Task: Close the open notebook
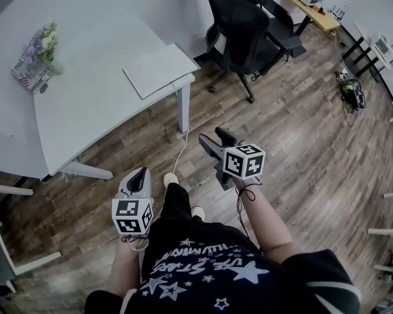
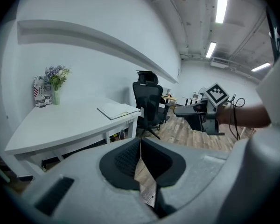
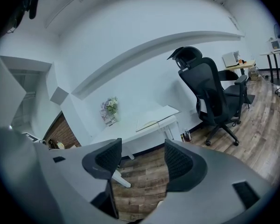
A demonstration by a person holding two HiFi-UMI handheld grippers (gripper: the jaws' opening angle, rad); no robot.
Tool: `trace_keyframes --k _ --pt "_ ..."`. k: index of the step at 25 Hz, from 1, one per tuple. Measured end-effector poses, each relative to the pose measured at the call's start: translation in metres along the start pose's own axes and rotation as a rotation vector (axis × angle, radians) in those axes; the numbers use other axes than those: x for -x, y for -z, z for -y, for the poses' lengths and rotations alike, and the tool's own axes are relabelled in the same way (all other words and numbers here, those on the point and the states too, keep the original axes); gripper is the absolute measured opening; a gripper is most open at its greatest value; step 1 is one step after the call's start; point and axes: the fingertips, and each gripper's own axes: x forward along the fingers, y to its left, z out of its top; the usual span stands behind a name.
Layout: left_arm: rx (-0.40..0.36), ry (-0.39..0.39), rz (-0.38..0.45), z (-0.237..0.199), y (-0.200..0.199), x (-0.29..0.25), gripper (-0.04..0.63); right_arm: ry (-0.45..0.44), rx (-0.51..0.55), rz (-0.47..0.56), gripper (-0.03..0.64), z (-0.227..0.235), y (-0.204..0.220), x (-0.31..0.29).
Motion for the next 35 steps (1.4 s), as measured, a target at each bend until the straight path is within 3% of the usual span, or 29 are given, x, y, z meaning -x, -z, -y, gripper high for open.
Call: trace_keyframes --k 10,21,28,35 --pt "0.04 0.024 0.024 -0.074 -0.046 -0.087 0.021 0.097 0.0 -0.033 0.261 0.044 -0.045 -0.078" --pt "0.069 0.024 -0.007 -0.157 -0.074 -0.166 0.021 0.181 -0.091 -0.004 0.259 0.101 -0.103 -0.179" --pt "0.041 0.055 -0.008 -0.173 -0.097 -0.199 0.021 0.218 -0.135 -0.005 0.249 0.125 -0.118 -0.203" --pt "0.066 0.008 -0.037 -0.176 -0.099 -0.215 0.021 0.21 -0.152 -0.045 0.245 0.161 -0.126 -0.229"
